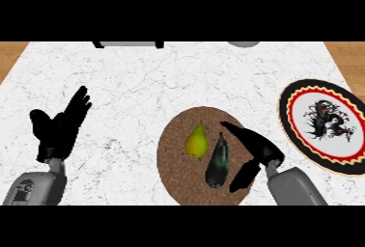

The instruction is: Pick the eggplant from the placemat and place it in the plate

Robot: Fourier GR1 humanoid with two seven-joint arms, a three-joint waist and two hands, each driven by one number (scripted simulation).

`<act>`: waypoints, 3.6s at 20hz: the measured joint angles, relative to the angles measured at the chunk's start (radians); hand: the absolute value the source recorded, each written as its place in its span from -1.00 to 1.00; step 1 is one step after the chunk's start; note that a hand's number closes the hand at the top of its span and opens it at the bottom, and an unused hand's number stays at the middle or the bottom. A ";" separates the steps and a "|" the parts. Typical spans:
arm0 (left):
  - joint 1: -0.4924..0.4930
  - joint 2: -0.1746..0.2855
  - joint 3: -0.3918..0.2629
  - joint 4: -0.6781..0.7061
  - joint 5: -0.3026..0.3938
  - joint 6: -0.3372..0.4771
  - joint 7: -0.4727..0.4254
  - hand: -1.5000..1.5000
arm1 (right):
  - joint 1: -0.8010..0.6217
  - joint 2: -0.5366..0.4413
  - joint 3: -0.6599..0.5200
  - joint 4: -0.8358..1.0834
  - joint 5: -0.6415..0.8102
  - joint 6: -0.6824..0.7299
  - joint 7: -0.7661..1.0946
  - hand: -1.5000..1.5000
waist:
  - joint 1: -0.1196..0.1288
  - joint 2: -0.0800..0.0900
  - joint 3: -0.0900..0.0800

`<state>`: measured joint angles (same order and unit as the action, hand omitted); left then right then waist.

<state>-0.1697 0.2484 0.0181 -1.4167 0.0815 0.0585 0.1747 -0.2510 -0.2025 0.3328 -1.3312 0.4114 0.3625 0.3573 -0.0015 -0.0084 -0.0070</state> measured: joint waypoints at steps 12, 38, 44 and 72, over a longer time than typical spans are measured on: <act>-0.008 -0.010 0.019 0.013 -0.017 -0.014 -0.005 0.00 | -0.010 0.032 0.036 0.040 0.081 0.021 -0.083 1.00 | -0.005 -0.008 -0.009; 0.017 -0.006 0.061 0.000 -0.021 -0.025 0.000 0.00 | 0.272 -0.146 0.040 -0.631 0.486 -0.464 -0.239 1.00 | -0.031 0.001 0.007; 0.015 -0.019 0.048 0.002 -0.029 -0.036 -0.004 0.00 | 0.332 -0.144 -0.134 -0.706 0.390 -0.509 -0.210 1.00 | -0.013 0.005 0.007; -0.031 -0.043 0.056 0.011 -0.057 -0.052 0.013 0.00 | -0.118 -0.412 -0.596 0.479 0.092 -0.295 -0.786 -1.00 | 0.019 0.015 0.009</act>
<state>-0.2011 0.2050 0.0739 -1.4061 0.0240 0.0068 0.1876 -0.3693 -0.6141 -0.2631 -0.8521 0.5037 0.0672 -0.4292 0.0171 0.0062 0.0016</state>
